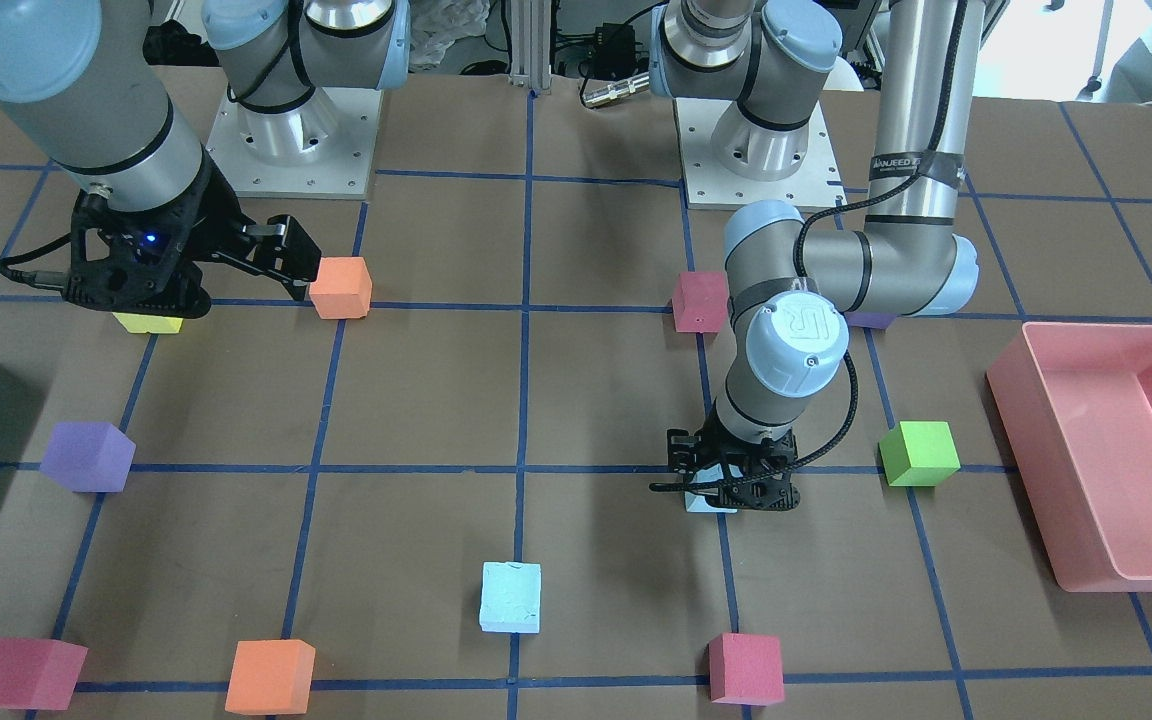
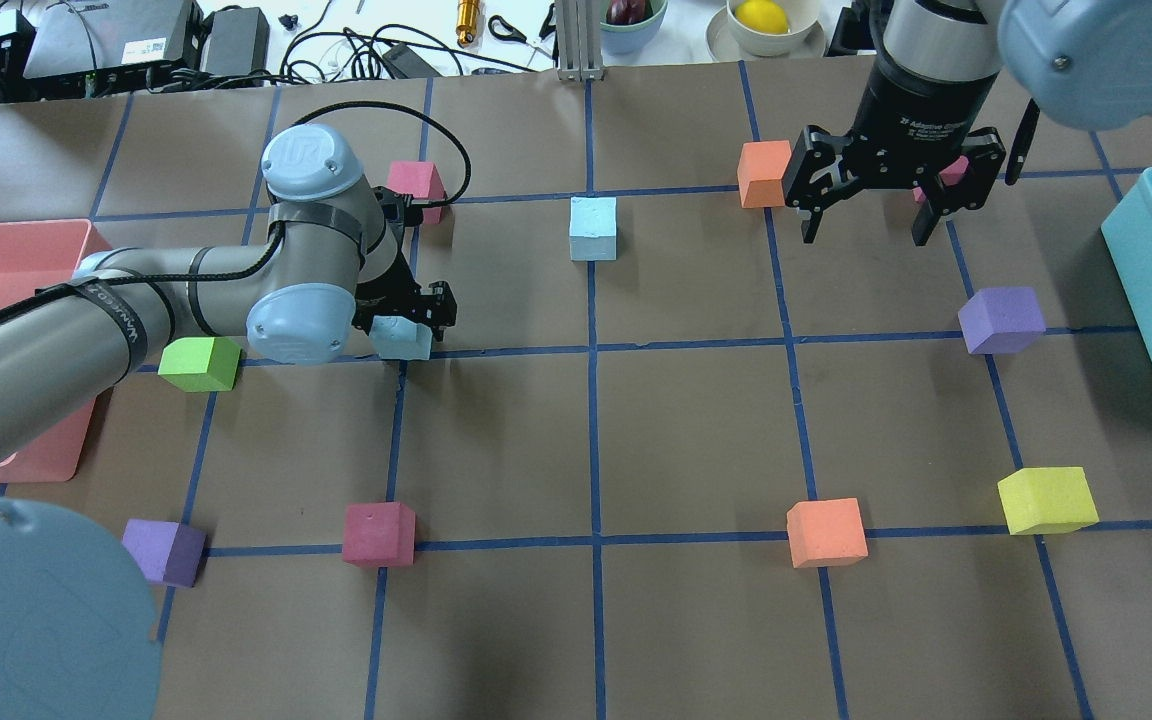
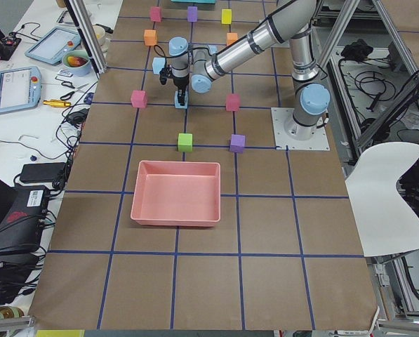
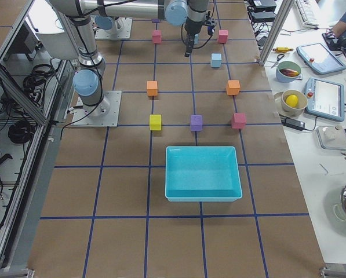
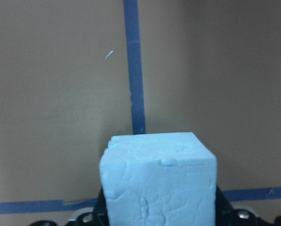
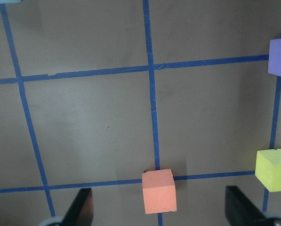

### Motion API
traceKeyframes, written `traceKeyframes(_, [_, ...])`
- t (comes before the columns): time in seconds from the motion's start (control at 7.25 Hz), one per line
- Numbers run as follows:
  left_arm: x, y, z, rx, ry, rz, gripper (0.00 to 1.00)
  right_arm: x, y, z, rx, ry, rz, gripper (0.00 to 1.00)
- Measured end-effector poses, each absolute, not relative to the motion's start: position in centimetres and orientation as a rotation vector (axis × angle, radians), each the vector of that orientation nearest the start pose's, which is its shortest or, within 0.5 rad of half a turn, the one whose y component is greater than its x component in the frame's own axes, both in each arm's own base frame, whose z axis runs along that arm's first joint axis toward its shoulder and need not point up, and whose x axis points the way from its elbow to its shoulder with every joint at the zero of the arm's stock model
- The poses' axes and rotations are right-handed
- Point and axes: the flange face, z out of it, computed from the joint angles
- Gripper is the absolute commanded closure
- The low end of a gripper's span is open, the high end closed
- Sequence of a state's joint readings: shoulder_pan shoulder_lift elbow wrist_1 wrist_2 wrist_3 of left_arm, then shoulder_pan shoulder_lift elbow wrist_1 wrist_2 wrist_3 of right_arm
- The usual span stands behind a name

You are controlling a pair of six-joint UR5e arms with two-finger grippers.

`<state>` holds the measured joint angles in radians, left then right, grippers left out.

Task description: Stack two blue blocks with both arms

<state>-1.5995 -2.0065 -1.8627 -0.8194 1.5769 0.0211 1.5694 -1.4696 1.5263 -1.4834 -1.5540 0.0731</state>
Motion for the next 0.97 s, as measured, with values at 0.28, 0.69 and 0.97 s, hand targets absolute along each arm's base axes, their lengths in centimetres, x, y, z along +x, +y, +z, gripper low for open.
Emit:
traceKeyframes(0.28, [-15.1, -57.5, 20.2, 0.077, 3.134, -0.096, 1.00, 13.2, -51.5, 45.1, 0.107, 3.126, 0.207, 0.00])
traceKeyframes(0.69, [-18.8, -61.9, 25.4, 0.030, 3.183, -0.169, 1.00, 12.1, -51.6, 46.0, 0.124, 3.138, 0.157, 0.00])
traceKeyframes(0.97, [-24.2, -66.2, 30.1, 0.019, 3.235, -0.165, 1.00, 11.7, -51.4, 46.9, 0.146, 3.136, 0.119, 0.00])
